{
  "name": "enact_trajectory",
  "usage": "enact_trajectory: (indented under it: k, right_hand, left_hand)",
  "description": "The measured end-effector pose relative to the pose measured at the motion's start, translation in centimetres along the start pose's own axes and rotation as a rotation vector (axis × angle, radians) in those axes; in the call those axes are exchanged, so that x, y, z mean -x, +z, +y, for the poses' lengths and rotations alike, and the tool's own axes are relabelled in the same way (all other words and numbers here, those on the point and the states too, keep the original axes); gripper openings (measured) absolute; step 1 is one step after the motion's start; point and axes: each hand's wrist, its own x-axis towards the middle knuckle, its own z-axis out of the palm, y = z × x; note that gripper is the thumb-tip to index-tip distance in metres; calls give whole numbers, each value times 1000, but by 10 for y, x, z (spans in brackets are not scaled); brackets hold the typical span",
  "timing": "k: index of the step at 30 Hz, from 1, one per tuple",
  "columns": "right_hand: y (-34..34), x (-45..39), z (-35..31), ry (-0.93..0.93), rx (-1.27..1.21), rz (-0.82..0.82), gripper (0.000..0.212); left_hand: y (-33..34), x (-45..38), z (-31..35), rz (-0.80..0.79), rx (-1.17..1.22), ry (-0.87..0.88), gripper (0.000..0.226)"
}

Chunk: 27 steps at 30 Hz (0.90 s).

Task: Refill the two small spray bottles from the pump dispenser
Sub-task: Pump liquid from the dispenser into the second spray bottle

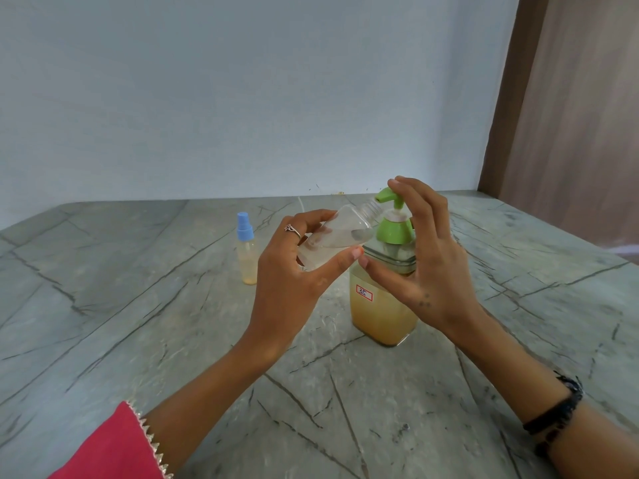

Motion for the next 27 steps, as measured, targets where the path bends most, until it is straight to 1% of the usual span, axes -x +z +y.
enact_trajectory:
  k: [7, 23, 27]
  right_hand:
    - [0, 0, 0, -1, 0, -6, 78]
    - [1, 0, 2, -18, 12, 4, 79]
    - [1, 0, 3, -17, -45, 33, 78]
  left_hand:
    - [0, -1, 1, 5, -18, -5, 39]
    - [-1, -1, 3, 10, 3, -5, 41]
    - [-1, -2, 3, 22, -16, 4, 41]
